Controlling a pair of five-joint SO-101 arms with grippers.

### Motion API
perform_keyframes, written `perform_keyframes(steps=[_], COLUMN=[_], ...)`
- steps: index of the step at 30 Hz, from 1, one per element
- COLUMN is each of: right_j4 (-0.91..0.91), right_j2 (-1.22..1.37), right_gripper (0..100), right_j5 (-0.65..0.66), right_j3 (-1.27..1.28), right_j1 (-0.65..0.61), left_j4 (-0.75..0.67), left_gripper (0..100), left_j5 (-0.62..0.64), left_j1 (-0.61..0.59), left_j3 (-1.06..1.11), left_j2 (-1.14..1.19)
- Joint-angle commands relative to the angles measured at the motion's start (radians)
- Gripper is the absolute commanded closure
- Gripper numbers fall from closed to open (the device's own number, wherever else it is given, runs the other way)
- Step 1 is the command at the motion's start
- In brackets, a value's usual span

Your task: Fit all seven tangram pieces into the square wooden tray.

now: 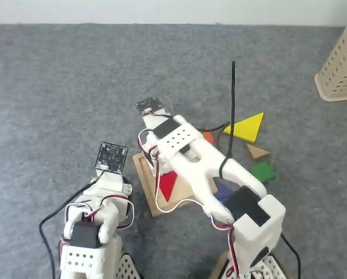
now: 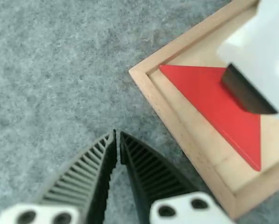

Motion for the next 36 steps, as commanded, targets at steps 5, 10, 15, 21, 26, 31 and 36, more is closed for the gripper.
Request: perform_keyframes(steps=[5, 10, 15, 21, 26, 31, 36], right_j4=[-0.025, -0.030, -0.019, -0.025, -0.022, -0.028, -0.042], right_j2=[0.062, 0.082, 0.041, 0.030, 0.028, 0.028, 0.038], right_gripper=[79.8, 83.7, 85.3, 85.0, 85.0, 85.0, 85.0], right_j5=[0.021, 0.021, 0.021, 0.021, 0.023, 0.023, 0.023], right_j3=[-0.035, -0.040, -0.032, -0.012, -0.014, -0.035, -0.034], right_j1=[-0.016, -0.068, -0.119, -0.079, 0.048, 0.171, 0.226], left_j4=[0.006, 0.006, 0.006, 0.006, 0.006, 0.006, 0.006], left_gripper=[99, 99, 99, 99, 99, 99, 99], left_j5=[0.008, 0.008, 0.008, 0.008, 0.008, 0.008, 0.008], left_j1=[-0.006, -0.006, -0.006, -0.005, -0.006, -0.006, -0.006], left_j3=[-0.019, -0.019, -0.019, -0.019, -0.019, -0.019, -0.019], left_j2=[-0.021, -0.021, -0.021, -0.021, -0.021, -0.021, -0.021])
